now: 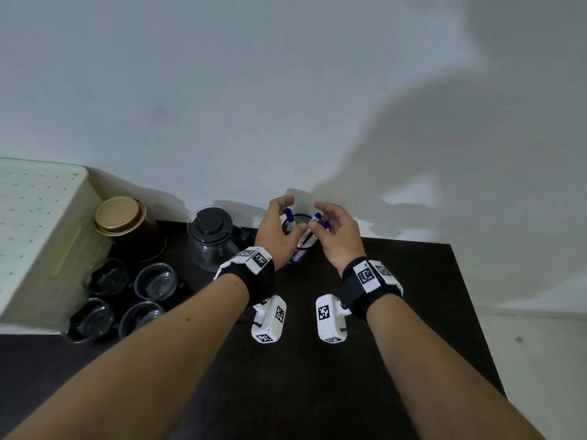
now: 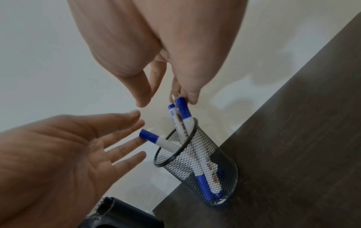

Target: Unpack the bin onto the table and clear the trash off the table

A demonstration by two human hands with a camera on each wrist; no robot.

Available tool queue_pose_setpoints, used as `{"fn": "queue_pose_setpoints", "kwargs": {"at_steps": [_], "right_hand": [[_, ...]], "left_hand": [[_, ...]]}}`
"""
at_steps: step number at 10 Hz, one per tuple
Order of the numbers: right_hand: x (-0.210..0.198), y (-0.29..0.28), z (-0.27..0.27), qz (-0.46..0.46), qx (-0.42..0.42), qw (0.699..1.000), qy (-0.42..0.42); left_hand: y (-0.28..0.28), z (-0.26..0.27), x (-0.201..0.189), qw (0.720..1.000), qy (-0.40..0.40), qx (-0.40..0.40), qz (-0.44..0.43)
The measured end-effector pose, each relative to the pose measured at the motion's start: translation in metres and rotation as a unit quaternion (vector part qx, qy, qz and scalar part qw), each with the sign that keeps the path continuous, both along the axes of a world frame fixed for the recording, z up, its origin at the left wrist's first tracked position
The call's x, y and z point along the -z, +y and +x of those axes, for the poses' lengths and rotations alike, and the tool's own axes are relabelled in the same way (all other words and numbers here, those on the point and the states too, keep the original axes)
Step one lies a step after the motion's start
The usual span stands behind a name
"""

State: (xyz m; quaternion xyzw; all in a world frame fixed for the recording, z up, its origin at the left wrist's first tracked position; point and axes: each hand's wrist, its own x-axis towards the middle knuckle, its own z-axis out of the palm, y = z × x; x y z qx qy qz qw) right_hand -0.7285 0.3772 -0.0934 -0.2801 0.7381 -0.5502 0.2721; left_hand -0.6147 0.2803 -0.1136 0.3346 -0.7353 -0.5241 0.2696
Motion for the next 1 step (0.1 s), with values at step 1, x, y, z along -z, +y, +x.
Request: {"fn": "queue_pose_setpoints", "kwargs": {"at_steps": [1], "right_hand": [[-0.0073, 0.0066, 0.0057, 0.008, 0.015, 0.999, 0.027]], "left_hand": [[0.0055, 0.0150, -0.0131, 1.000, -0.004, 0.001, -0.027]]}}
